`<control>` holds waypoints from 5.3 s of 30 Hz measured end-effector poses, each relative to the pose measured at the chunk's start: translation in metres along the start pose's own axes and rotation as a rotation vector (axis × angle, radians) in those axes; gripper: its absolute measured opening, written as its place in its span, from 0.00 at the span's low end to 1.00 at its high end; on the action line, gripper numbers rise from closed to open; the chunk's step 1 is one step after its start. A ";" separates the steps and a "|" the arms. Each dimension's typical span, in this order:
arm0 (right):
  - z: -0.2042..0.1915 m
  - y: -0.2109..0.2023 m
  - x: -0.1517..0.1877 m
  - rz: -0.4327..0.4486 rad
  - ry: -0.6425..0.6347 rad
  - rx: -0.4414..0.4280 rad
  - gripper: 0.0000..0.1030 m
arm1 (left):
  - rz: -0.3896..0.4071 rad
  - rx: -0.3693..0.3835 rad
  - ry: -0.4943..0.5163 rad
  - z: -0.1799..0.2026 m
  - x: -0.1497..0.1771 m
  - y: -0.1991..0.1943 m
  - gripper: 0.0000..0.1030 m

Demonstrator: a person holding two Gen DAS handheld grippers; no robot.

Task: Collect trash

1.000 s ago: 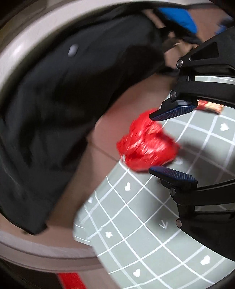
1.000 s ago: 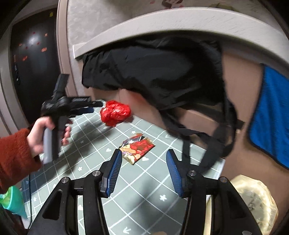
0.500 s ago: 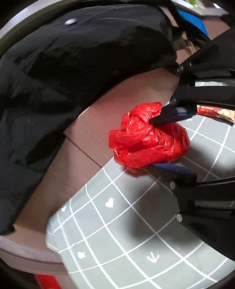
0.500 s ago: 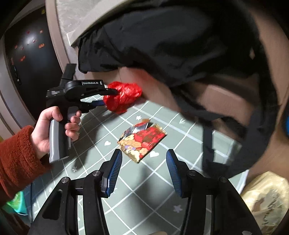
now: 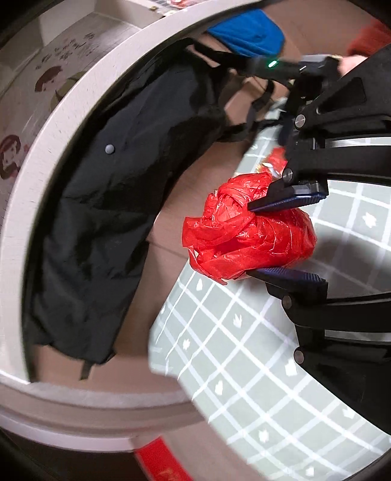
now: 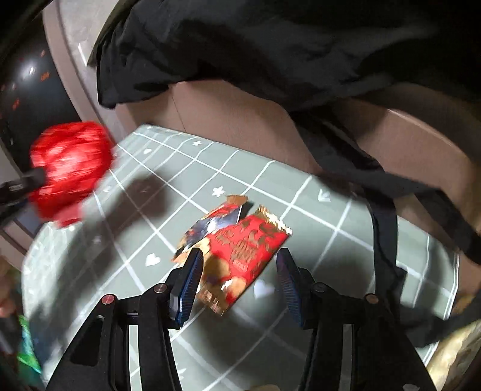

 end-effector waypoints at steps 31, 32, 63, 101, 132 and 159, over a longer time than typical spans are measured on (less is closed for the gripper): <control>-0.045 -0.036 0.053 -0.080 -0.109 -0.017 0.54 | -0.005 -0.002 -0.024 -0.009 0.040 -0.047 0.35; -0.047 -0.033 0.055 -0.090 -0.109 -0.022 0.54 | -0.005 -0.004 -0.021 -0.008 0.041 -0.048 0.35; 0.008 -0.220 0.068 0.337 -0.125 0.006 0.17 | 0.216 -0.039 0.247 0.149 0.052 -0.098 0.35; 0.216 -0.308 0.186 0.464 0.222 0.296 0.19 | 0.068 0.246 0.466 0.373 0.157 0.017 0.35; 0.263 -0.235 0.207 0.304 0.393 0.242 0.40 | -0.231 0.293 0.378 0.366 0.171 0.100 0.56; 0.071 -0.340 0.293 0.385 0.292 0.234 0.54 | 0.027 0.087 0.466 0.249 0.242 -0.159 0.58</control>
Point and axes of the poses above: each gripper's, at about its wrist camera, not at the fingertips, and y roughly the way its jaws point, z to its right, x to its underside, the point moved 1 cm from there along y, roughly the way its jaws point, and after that the axes turned 5 degrees about x, right-handed, at the moved point
